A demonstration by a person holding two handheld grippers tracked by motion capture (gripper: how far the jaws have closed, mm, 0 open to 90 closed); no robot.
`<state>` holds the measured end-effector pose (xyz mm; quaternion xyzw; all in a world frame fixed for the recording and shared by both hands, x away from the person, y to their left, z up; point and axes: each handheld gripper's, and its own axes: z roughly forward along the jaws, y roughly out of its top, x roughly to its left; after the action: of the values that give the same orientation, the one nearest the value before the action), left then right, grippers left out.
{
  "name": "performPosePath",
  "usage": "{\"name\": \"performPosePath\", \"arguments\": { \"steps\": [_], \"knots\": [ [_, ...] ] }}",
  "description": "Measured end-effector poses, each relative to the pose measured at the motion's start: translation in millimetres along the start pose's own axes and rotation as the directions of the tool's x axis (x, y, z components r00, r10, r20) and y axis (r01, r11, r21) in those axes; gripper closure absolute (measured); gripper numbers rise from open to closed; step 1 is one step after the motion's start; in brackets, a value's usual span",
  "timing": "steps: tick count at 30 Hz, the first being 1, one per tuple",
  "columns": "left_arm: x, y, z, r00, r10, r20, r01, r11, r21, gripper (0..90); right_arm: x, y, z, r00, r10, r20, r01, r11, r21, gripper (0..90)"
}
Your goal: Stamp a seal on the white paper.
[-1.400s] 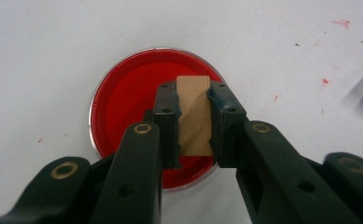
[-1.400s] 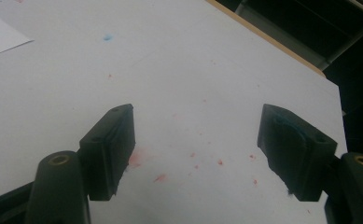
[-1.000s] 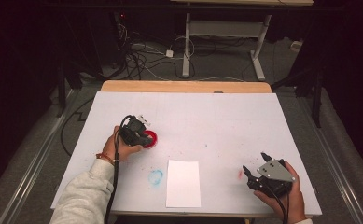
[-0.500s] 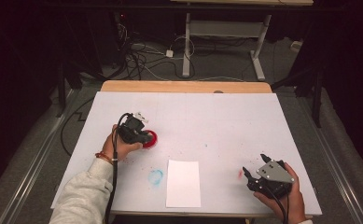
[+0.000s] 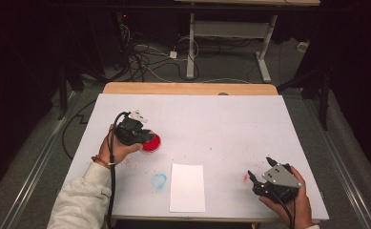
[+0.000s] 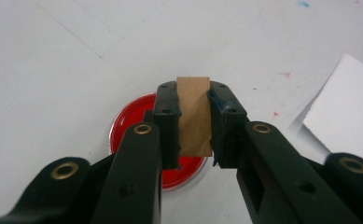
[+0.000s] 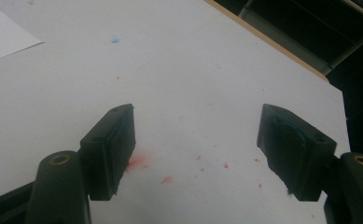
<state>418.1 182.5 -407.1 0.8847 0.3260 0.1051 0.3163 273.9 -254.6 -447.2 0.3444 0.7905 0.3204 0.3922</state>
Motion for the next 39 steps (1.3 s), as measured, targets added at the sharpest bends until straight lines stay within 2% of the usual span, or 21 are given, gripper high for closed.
{"name": "performPosePath", "arguments": {
  "steps": [8,14,26,33,39],
  "knots": [
    [-9.3,5.0,-13.1,0.9994,0.034,0.002,-0.034,0.9987,-0.038,73.5,0.4,0.2,0.3,1.0,-0.001,-0.002,0.001,1.0,0.0,28.6],
    [-18.6,8.5,-21.6,0.9975,0.066,0.023,-0.065,0.996,-0.062,73.6,0.7,0.1,0.5,1.0,-0.001,-0.004,0.001,1.0,0.002,28.6],
    [-46.4,14.4,-26.8,0.9878,0.15,0.043,-0.146,0.9865,-0.074,73.6,0.7,0.2,0.4,1.0,-0.002,-0.004,0.002,1.0,0.001,28.6],
    [-69.4,15.8,-22.5,0.9731,0.217,0.077,-0.212,0.9753,-0.061,73.5,1.4,1.3,0.0,1.0,-0.002,-0.005,0.002,1.0,-0.002,28.6],
    [-93.2,14.6,-11.0,0.9506,0.286,0.122,-0.283,0.9583,-0.041,73.5,2.0,1.5,0.2,0.9999,-0.01,-0.004,0.01,1.0,-0.001,28.6]
  ]
}}
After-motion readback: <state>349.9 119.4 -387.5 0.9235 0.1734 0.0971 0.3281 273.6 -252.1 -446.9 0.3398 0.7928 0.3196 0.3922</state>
